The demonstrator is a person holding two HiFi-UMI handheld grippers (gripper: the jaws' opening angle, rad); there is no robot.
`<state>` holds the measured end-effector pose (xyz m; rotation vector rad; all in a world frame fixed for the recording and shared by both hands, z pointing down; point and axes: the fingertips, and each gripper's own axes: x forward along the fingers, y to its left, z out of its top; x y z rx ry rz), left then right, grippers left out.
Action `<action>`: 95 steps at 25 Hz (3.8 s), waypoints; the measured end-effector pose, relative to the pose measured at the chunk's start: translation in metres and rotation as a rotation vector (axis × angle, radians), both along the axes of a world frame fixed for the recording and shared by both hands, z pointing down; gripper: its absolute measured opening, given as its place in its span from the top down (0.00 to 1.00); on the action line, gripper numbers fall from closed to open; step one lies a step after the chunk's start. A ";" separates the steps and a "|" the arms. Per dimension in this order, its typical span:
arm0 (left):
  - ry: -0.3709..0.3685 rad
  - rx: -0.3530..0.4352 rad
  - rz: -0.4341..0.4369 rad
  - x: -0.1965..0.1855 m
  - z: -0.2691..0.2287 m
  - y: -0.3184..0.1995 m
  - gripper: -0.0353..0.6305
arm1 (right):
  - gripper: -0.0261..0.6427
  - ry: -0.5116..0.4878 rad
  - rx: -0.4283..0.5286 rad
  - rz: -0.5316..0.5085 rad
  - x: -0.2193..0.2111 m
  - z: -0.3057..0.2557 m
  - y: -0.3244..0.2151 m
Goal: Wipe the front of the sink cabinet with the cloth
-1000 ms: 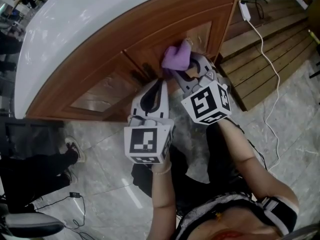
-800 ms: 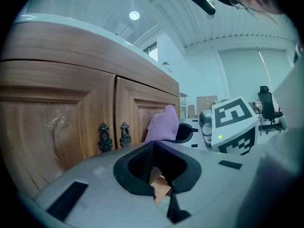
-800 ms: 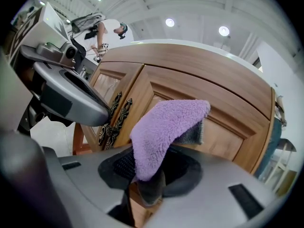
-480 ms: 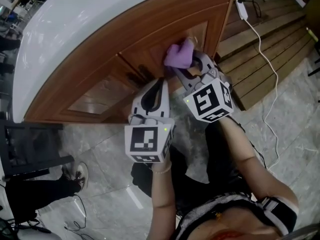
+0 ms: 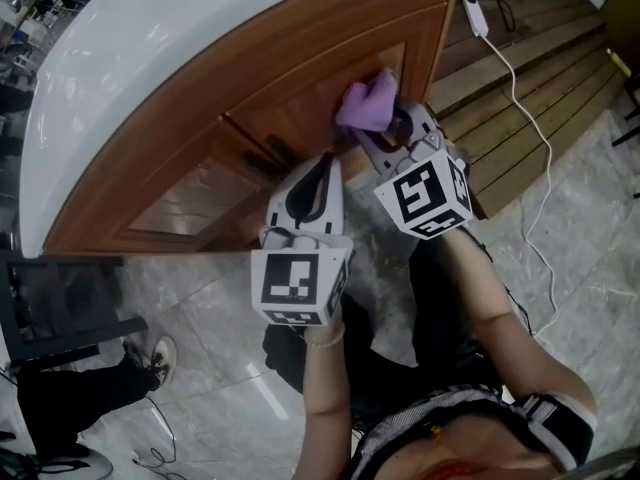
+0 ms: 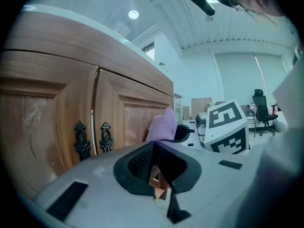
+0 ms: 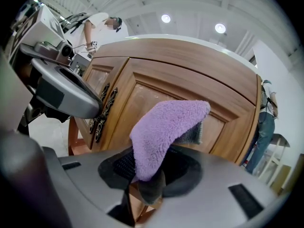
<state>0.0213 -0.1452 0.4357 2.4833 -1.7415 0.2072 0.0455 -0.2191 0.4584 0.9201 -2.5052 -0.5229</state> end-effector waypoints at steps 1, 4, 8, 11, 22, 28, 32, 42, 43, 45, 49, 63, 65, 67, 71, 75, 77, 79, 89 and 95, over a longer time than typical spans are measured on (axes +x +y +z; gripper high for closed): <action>0.000 0.002 0.004 0.002 0.000 -0.001 0.95 | 0.71 -0.002 -0.002 0.006 0.003 0.000 -0.001; 0.003 -0.002 0.012 0.007 0.001 -0.003 0.95 | 0.71 -0.002 -0.004 0.023 0.010 0.000 -0.005; 0.007 -0.006 0.020 0.007 0.003 -0.003 0.95 | 0.71 0.001 -0.011 0.043 0.018 0.002 -0.011; 0.009 -0.009 0.025 0.009 0.003 -0.004 0.95 | 0.71 0.000 -0.015 0.059 0.025 0.003 -0.016; 0.008 -0.013 0.038 0.012 0.005 -0.004 0.95 | 0.71 0.009 -0.021 0.156 0.063 0.008 -0.042; 0.009 -0.018 0.040 0.013 0.006 -0.003 0.95 | 0.71 0.017 -0.012 0.147 0.074 0.009 -0.046; 0.014 -0.018 0.031 0.008 0.005 -0.001 0.95 | 0.71 0.016 -0.022 0.186 0.086 0.012 -0.050; -0.011 -0.034 0.032 0.009 0.011 0.000 0.95 | 0.71 0.010 -0.017 0.205 0.086 0.013 -0.052; -0.018 -0.034 0.031 0.009 0.011 0.000 0.95 | 0.71 0.011 -0.017 0.207 0.086 0.013 -0.052; -0.027 -0.031 0.033 0.011 0.010 0.001 0.95 | 0.71 0.012 -0.018 0.212 0.086 0.013 -0.052; -0.028 -0.032 0.028 0.010 0.010 0.003 0.95 | 0.71 0.015 -0.008 0.219 0.087 0.014 -0.051; -0.001 -0.033 -0.128 -0.039 0.004 0.014 0.95 | 0.71 -0.131 -0.167 -0.023 0.006 0.032 0.020; -0.002 -0.034 -0.147 -0.046 0.004 0.017 0.95 | 0.71 -0.123 -0.176 -0.066 -0.012 0.037 0.031; -0.002 -0.036 -0.153 -0.050 0.004 0.019 0.95 | 0.71 -0.110 -0.182 -0.101 -0.028 0.042 0.040; 0.004 -0.036 -0.150 -0.052 0.004 0.021 0.95 | 0.71 -0.076 -0.185 -0.146 -0.050 0.054 0.052; 0.009 -0.037 -0.148 -0.053 0.005 0.021 0.95 | 0.71 -0.069 -0.180 -0.171 -0.065 0.064 0.059; 0.014 -0.035 -0.143 -0.053 0.005 0.021 0.95 | 0.71 -0.068 -0.169 -0.160 -0.069 0.065 0.058; 0.018 -0.034 -0.139 -0.053 0.004 0.022 0.95 | 0.71 -0.074 -0.168 -0.153 -0.071 0.066 0.056; 0.022 -0.036 -0.118 -0.045 0.005 0.017 0.95 | 0.71 -0.060 -0.169 -0.154 -0.071 0.070 0.054; 0.030 -0.032 -0.108 -0.041 0.005 0.016 0.95 | 0.71 -0.040 -0.162 -0.139 -0.067 0.075 0.050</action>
